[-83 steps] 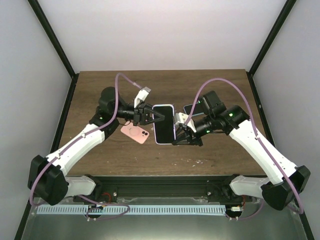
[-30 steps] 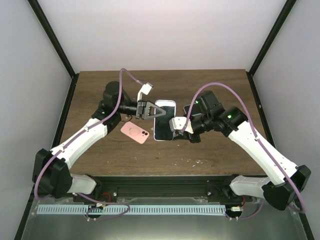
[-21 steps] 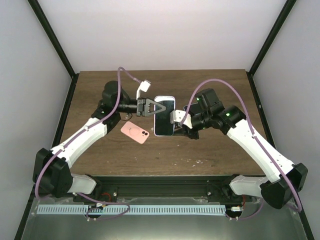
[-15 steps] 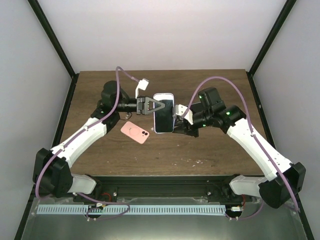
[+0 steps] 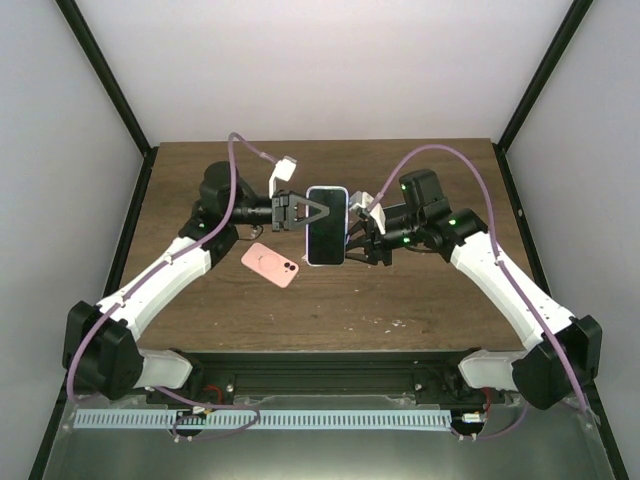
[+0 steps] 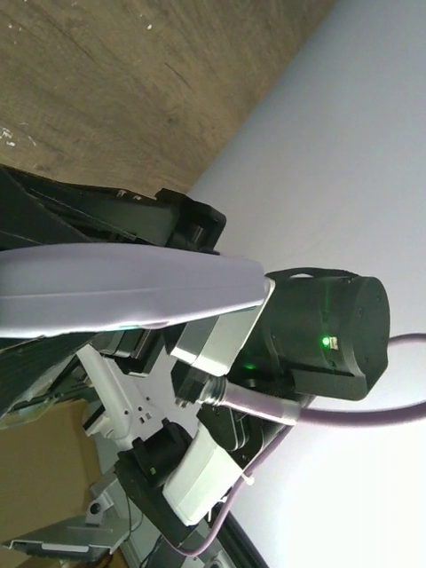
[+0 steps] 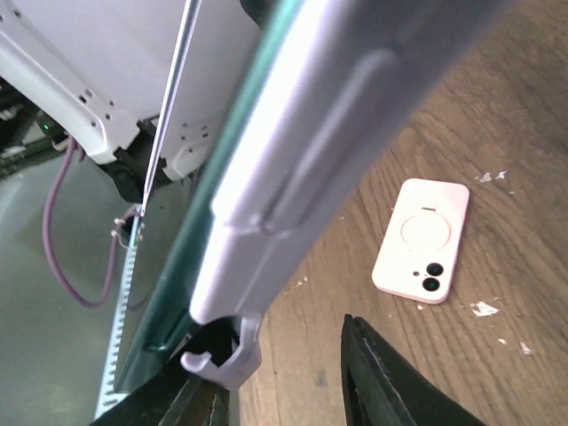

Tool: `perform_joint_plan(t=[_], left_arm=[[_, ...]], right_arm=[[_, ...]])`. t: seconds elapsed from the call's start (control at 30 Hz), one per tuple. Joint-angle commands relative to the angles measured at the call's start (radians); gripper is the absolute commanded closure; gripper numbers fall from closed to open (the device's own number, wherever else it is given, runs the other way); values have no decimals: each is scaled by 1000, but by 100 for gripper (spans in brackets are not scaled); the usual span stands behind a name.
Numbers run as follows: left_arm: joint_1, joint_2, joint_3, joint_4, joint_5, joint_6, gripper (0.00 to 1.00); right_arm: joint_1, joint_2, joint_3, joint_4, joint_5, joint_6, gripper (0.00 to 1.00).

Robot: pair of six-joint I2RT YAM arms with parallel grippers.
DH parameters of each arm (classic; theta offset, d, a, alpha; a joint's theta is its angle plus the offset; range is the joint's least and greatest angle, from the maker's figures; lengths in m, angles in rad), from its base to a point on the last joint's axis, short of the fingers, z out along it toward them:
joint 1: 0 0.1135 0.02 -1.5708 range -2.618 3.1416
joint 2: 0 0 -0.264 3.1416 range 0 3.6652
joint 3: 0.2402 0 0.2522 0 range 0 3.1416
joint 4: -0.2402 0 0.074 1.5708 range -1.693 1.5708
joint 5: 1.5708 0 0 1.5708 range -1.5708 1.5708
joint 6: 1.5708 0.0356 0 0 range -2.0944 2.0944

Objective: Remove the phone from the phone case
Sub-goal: Remove the phone case from the phone.

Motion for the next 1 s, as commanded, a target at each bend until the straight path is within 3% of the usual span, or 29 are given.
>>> perform_joint_plan(t=[0.0,0.4,0.6,0.73,0.97], left_arm=[[-106,14,-25,-157,147,5,100],[-107,14,-54,-148,124,5,100],[-115,34,-80,-108,114,-18,100],[-121,47,-83,-98,99,-19,100],[-115,74,-74,-78,34,-29,100]], right_arm=[[-20,0,62,410,-97,156,65],[-42,11,62,536,-186,341,45],[-43,15,58,585,-263,393,43],[-43,12,41,617,-316,420,50],[-44,-3,-37,661,-340,443,83]])
